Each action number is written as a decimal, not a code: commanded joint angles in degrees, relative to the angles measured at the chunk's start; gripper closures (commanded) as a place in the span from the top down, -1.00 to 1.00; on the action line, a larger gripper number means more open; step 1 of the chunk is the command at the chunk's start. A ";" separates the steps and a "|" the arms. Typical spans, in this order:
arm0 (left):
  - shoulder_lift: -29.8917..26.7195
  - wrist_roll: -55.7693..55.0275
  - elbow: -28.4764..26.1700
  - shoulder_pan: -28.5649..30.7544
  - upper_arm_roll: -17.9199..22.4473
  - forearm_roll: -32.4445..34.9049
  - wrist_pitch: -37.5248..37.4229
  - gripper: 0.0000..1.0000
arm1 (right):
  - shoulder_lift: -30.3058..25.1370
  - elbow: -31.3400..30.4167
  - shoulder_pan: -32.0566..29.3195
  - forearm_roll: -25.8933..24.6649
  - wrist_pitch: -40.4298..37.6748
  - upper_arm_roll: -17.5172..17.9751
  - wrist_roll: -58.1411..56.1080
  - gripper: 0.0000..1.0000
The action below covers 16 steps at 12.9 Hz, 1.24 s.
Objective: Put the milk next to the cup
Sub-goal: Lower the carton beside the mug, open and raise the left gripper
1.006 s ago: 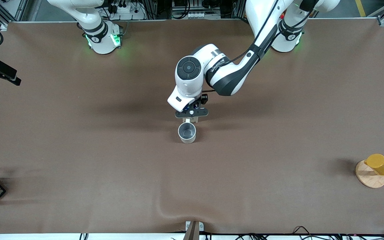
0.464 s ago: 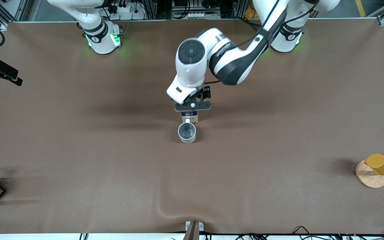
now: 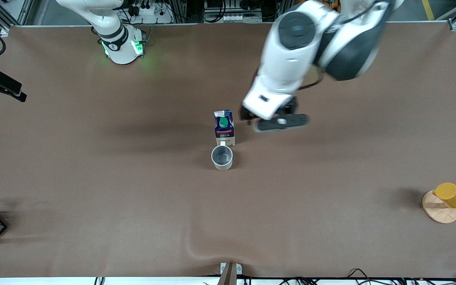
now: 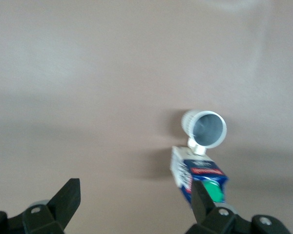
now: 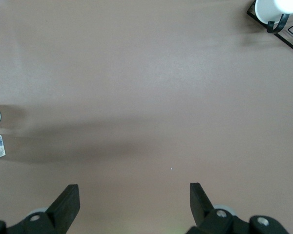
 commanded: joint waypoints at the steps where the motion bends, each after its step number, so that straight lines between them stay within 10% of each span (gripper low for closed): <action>1: -4.57 6.88 -2.09 5.93 -0.54 0.66 -3.84 1.00 | 0.26 0.88 0.12 0.34 -0.38 -0.08 0.80 1.00; 16: -14.95 30.73 -11.76 26.34 -1.24 0.04 -6.14 1.00 | 0.26 0.88 0.12 0.34 -0.20 -0.08 0.80 1.00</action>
